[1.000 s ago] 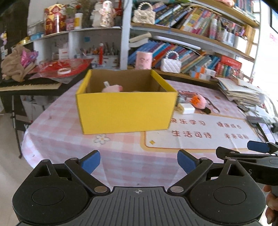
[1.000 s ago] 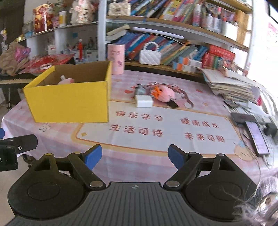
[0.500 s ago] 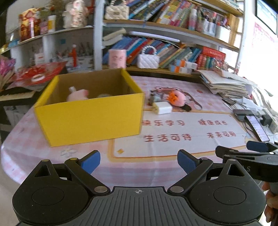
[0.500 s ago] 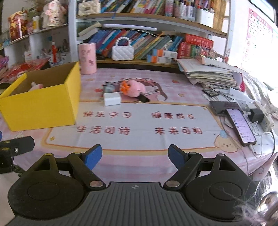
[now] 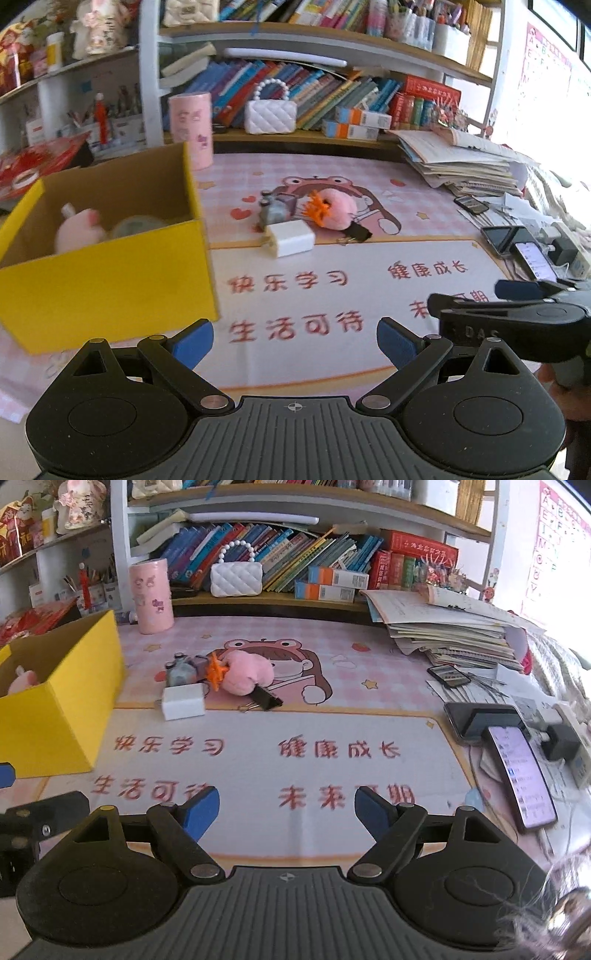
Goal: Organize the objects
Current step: 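Grasp the white charger plug with left tool while right tool grasps the black binder clip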
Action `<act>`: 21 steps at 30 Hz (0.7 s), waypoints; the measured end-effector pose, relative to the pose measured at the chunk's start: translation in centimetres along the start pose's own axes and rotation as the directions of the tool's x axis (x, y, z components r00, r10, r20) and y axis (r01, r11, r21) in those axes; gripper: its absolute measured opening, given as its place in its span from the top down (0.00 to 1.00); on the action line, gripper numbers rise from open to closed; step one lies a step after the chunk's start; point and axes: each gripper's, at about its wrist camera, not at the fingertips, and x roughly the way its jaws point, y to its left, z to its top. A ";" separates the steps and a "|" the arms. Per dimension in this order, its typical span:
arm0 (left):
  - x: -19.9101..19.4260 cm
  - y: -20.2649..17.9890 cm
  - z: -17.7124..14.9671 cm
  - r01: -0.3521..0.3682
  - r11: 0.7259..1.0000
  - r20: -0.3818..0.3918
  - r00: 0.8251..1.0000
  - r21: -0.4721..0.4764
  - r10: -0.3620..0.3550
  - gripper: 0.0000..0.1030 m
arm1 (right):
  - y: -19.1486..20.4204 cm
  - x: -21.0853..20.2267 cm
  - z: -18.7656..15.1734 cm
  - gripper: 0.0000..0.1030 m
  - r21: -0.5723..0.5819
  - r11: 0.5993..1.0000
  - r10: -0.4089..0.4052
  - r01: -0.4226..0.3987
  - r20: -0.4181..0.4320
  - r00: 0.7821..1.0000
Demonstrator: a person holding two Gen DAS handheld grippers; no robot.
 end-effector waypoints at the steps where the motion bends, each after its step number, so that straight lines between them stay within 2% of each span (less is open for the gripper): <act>1: 0.4 -0.3 0.2 -0.003 1.000 -0.004 1.000 0.001 0.003 0.06 | -0.4 0.5 0.3 0.26 -0.005 1.000 0.004 -0.004 -0.002 1.000; 3: 1.4 -0.8 0.8 -0.014 1.000 -0.013 1.000 -0.004 0.014 0.07 | -1.2 1.7 1.1 0.30 -0.015 1.000 0.013 -0.013 -0.007 1.000; 7: 3.5 -1.7 1.9 -0.058 0.998 -0.022 0.998 -0.019 0.057 0.08 | -2.6 3.7 2.6 0.47 -0.047 0.997 0.058 -0.058 0.003 0.998; 11: 5.7 -2.8 3.0 -0.047 0.998 -0.022 0.999 -0.044 0.046 0.17 | -3.6 6.3 4.4 0.63 -0.089 0.986 0.139 -0.138 0.003 0.990; 12: 6.2 -2.9 3.3 -0.050 0.997 -0.021 0.999 -0.052 0.049 0.24 | -3.7 7.0 4.8 0.64 -0.105 0.983 0.155 -0.153 0.005 0.988; 14: 7.6 -3.3 3.9 -0.075 0.996 -0.030 0.997 -0.054 0.074 0.30 | -3.8 8.7 5.6 0.71 -0.139 0.974 0.182 -0.181 -0.001 0.983; 17: 9.3 -3.6 4.8 -0.125 0.991 -0.032 0.992 -0.049 0.123 0.34 | -3.6 11.1 6.7 0.72 -0.185 0.959 0.217 -0.215 -0.010 0.976; 21: 11.2 -3.3 5.8 -0.179 0.982 -0.049 0.983 -0.057 0.176 0.34 | -3.0 13.5 8.1 0.73 -0.247 0.933 0.265 -0.261 -0.019 0.964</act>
